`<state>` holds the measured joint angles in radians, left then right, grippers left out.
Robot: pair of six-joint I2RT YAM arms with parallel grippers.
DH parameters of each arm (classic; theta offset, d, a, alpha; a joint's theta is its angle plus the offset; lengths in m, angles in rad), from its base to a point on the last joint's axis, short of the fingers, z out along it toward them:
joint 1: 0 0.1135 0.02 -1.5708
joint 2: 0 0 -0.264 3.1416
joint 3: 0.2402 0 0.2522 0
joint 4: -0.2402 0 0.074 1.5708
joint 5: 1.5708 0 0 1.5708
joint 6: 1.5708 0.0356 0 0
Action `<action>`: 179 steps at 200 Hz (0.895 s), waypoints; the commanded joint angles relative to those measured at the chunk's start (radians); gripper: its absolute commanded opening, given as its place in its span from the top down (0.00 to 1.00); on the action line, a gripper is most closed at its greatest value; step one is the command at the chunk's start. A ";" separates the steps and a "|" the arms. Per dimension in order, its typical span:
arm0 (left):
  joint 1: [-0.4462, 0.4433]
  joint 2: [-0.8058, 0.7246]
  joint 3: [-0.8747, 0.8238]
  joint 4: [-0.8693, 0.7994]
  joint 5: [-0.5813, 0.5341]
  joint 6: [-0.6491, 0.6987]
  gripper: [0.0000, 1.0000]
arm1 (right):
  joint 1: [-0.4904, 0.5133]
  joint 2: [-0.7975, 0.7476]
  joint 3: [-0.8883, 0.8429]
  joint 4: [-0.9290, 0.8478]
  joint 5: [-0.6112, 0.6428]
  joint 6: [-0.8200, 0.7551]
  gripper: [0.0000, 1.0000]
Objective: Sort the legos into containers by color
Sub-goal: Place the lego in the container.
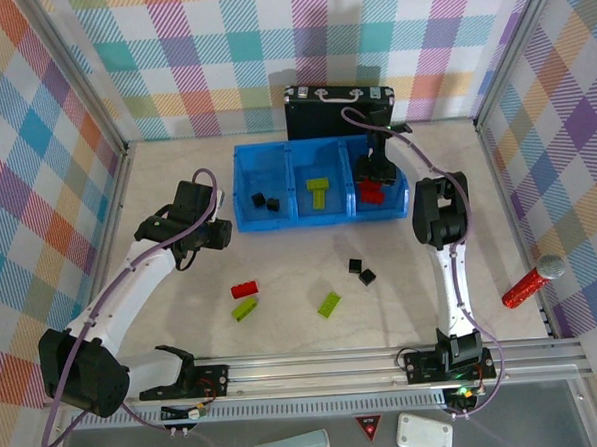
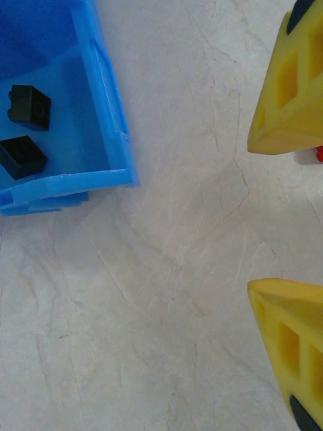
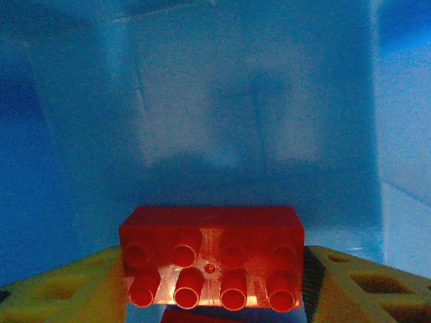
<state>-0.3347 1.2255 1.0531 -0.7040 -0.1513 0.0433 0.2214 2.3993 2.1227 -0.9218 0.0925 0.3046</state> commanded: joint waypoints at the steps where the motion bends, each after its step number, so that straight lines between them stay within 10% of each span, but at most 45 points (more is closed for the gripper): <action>1: 0.013 0.004 -0.008 -0.001 -0.013 0.012 0.48 | -0.007 0.030 0.020 -0.018 -0.016 -0.006 0.36; 179: 0.013 -0.012 -0.010 0.000 0.005 0.007 0.48 | -0.007 -0.079 0.053 -0.076 -0.017 -0.018 0.29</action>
<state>-0.3347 1.2282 1.0512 -0.7040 -0.1509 0.0433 0.2214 2.3917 2.1414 -0.9615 0.0879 0.3008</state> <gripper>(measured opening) 0.516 0.710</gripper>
